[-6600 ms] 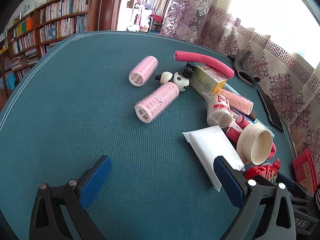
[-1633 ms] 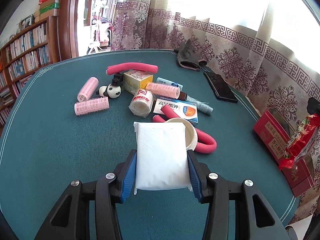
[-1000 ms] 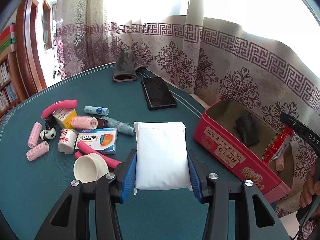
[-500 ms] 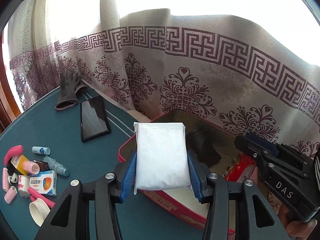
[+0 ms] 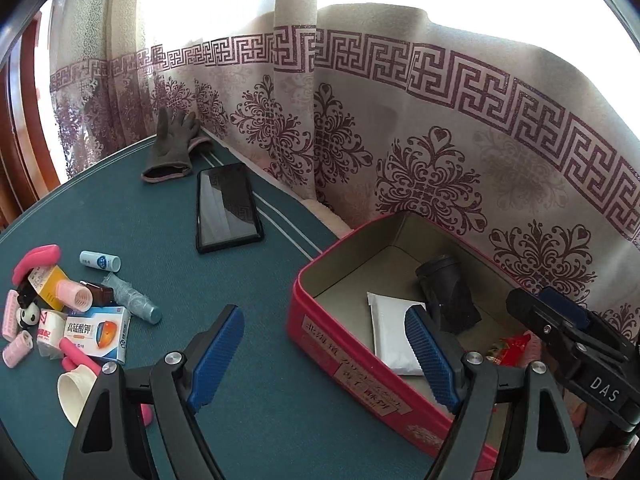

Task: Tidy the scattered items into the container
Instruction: 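Carry both items into the red tin and open both tools, then move both tools back and grasp the white cup with the left tool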

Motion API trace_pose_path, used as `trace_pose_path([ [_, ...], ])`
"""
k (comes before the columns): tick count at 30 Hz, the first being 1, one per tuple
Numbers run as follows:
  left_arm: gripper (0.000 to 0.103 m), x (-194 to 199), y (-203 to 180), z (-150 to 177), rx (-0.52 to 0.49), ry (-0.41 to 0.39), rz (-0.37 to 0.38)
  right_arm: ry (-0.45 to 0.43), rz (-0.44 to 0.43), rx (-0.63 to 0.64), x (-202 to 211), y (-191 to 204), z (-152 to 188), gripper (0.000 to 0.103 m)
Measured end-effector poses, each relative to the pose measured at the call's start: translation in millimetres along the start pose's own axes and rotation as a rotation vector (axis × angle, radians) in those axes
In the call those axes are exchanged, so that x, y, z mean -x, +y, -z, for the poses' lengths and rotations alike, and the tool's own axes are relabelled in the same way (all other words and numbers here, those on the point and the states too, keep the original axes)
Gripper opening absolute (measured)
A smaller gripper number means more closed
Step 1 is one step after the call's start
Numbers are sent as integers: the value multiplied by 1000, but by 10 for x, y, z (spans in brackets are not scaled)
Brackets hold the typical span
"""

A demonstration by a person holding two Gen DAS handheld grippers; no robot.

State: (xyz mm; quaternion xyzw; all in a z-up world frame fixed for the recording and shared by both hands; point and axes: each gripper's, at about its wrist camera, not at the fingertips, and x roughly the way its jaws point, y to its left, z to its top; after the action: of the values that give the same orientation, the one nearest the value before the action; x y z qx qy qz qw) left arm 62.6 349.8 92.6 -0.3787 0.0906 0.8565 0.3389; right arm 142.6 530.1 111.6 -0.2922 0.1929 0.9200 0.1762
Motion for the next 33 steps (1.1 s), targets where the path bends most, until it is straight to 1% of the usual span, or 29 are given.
trace_pose_path([
  [1, 84, 1, 35, 27, 0, -1, -16, -18, 11, 11, 30, 30, 6, 85],
  [3, 84, -3, 108, 69, 7, 4, -36, -27, 23, 45, 48, 98, 7, 85],
  [10, 84, 27, 312, 199, 43, 17, -62, -19, 37, 113, 16, 303, 53, 85],
  [17, 84, 27, 469, 342, 65, 39, -87, 0, 47, 134, -48, 422, 95, 85],
  [26, 84, 71, 735, 518, 107, 54, -123, -5, 53, 147, -22, 546, 128, 85],
  [30, 84, 155, 947, 621, 135, 51, -157, -24, 68, 161, 14, 631, 146, 85],
  [33, 84, 205, 1166, 712, 180, 54, -186, -38, 54, 174, 48, 727, 166, 85],
])
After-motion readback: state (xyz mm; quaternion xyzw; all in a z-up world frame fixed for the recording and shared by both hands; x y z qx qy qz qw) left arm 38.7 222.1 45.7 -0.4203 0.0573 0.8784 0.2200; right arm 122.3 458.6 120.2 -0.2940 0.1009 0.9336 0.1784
